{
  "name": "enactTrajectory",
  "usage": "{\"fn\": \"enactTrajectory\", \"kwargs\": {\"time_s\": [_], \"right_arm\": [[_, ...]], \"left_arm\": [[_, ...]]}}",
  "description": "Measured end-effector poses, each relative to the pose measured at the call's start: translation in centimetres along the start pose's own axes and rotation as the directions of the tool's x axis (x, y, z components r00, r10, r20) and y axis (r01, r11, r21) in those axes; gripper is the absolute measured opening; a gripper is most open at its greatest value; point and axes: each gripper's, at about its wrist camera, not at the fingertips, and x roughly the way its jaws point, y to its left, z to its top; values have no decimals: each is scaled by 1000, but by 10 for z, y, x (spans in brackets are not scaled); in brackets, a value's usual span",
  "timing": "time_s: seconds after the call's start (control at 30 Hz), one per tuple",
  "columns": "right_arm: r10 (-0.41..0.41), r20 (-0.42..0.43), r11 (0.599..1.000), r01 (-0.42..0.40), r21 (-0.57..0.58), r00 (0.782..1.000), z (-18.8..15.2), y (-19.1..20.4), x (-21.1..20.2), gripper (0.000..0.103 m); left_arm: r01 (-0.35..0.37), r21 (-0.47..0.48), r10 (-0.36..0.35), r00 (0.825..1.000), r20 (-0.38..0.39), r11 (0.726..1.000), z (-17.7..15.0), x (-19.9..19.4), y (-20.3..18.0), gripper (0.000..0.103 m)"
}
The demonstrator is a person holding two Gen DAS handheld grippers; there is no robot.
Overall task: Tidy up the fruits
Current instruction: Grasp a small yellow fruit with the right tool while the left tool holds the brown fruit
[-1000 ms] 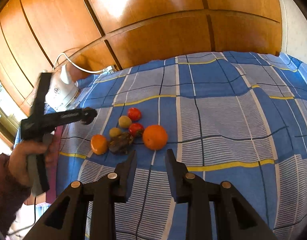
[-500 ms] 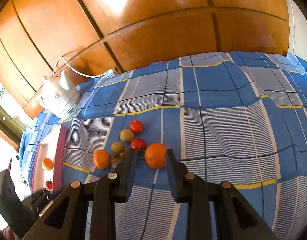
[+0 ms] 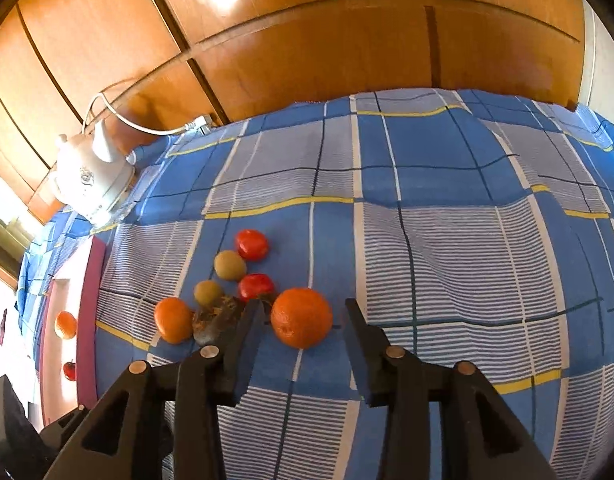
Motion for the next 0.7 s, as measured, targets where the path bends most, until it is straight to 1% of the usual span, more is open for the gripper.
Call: {"fn": "enactTrajectory", "kwargs": {"time_s": [0.07,0.2,0.3,0.43,0.53,0.63,0.7], "right_arm": [[58,-9,998,-58,-36,998,1,9,0,40],[55,-21,990,-57,-125,998,6,28,6,40],[36,-62,982,-47,-185,997,14,39,20,36],[1,-124,972,-30,-233,992,22,47,44,36],[-24,-180,966,-23,-259,983,28,49,63,36],[-60,-218,959,-5,-285,974,32,50,77,36],[-76,-220,957,8,-291,973,34,49,79,36]], "left_arm": [[-4,4,4,1000,4,1000,-1,0,0,47],[-11,14,10,1000,10,1000,-2,0,-1,47],[-1,3,1,1000,13,1000,-2,-1,0,47],[6,-5,-6,1000,16,1000,-2,-1,1,47],[14,-12,-14,1000,16,1000,-2,-1,3,47],[20,-16,-20,1000,17,1000,-1,-1,4,47],[25,-19,-25,1000,18,1000,-1,-1,4,47]]}}
